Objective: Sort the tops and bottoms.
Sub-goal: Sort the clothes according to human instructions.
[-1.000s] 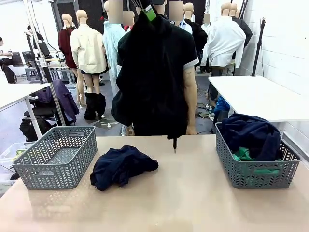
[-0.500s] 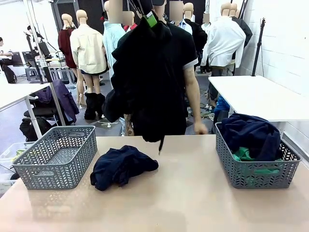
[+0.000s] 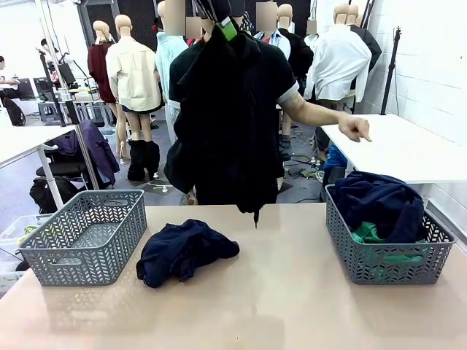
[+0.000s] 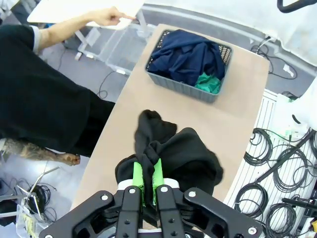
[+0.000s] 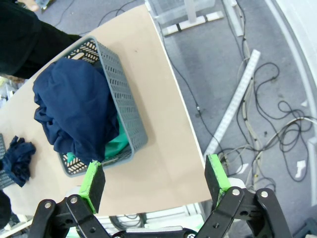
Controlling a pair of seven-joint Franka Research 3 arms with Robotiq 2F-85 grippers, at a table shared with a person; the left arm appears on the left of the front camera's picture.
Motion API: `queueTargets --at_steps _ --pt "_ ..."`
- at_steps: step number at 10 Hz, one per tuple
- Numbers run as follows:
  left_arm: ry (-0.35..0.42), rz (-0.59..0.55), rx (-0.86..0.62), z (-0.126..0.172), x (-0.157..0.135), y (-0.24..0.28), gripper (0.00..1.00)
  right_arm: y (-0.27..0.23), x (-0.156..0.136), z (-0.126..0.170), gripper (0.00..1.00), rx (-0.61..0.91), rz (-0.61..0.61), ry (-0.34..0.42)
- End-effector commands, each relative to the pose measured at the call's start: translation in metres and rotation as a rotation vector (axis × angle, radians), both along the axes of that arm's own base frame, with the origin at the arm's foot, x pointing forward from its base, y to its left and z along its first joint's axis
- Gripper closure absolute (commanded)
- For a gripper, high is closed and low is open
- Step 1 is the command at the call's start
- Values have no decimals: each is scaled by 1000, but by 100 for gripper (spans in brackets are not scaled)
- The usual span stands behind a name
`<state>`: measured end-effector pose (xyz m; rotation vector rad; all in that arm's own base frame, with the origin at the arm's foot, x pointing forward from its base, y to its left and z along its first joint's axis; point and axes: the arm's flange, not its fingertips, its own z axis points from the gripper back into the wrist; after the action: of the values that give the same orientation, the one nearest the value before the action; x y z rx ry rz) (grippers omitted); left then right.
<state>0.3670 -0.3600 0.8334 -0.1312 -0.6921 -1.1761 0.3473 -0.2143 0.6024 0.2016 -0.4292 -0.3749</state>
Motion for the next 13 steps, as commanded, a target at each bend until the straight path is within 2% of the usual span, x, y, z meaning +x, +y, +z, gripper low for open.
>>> queueTargets --at_steps 1,13 --pt "-23 -8 -6 6 0 3 100 -1 -1 0 0 -18 10 14" --pt "-23 -8 -6 6 0 3 100 -1 -1 0 0 -18 10 14"
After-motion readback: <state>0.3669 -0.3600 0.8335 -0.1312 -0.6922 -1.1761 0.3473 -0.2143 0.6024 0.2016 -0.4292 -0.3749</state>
